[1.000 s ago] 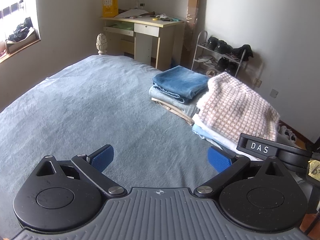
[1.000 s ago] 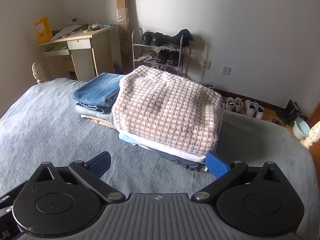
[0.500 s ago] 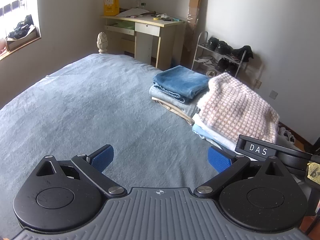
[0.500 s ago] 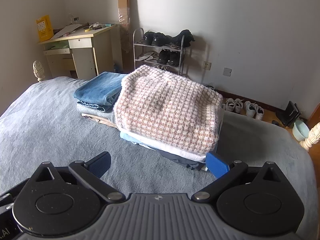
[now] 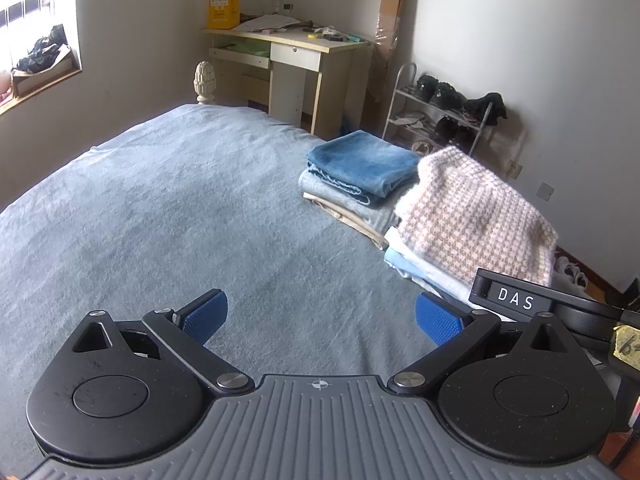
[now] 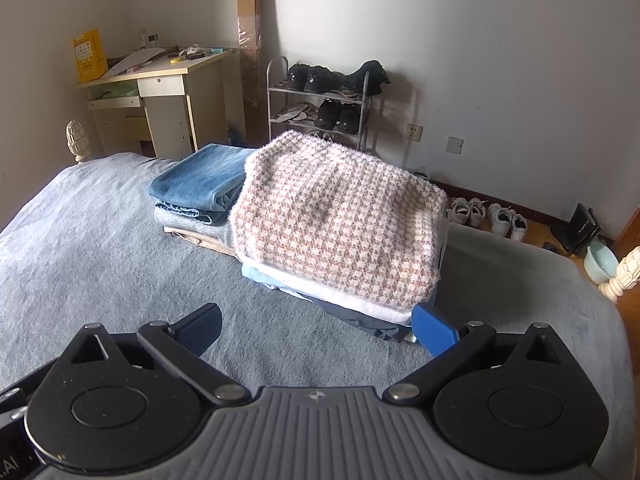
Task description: Fold clothes
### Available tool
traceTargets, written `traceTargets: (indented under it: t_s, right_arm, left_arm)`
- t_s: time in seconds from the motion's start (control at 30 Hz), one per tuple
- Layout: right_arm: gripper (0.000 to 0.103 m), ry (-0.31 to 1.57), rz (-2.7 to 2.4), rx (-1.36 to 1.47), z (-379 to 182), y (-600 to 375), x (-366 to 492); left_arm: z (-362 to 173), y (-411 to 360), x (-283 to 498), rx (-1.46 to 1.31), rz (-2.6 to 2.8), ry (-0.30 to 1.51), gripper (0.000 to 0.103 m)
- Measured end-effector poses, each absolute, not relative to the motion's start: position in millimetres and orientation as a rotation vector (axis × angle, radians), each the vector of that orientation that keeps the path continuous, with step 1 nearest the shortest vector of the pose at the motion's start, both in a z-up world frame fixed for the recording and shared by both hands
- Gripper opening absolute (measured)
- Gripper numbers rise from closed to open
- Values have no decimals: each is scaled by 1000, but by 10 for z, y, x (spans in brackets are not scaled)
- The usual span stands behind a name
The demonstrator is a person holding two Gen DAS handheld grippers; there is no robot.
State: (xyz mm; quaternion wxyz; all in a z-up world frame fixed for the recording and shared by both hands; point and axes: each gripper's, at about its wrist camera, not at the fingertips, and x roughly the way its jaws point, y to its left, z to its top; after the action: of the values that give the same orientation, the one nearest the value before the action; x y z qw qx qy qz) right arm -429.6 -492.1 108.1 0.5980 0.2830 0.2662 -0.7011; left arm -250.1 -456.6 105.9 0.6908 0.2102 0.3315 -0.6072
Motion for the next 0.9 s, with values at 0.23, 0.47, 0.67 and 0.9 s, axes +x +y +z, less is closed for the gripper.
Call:
traceTargets:
  t_s: [0.23, 0.47, 0.67, 0.9]
  right_arm:
    - [103, 625, -1625, 662, 1063, -4926, -4284]
    - [103, 623, -1624, 661, 1065, -4916, -4277]
    - [103, 622, -1623, 661, 1072, -4921, -4271]
    - [103, 625, -1622, 666, 1068, -4909, -4274]
  left_arm:
    - [1051, -4570, -2488, 470, -1358, 742, 102]
    - [1043, -4573, -2491, 471, -1353, 744, 102]
    - [1048, -4577, -2491, 471, -1353, 740, 102]
    - [1057, -4570, -2502, 477, -1355, 736, 102]
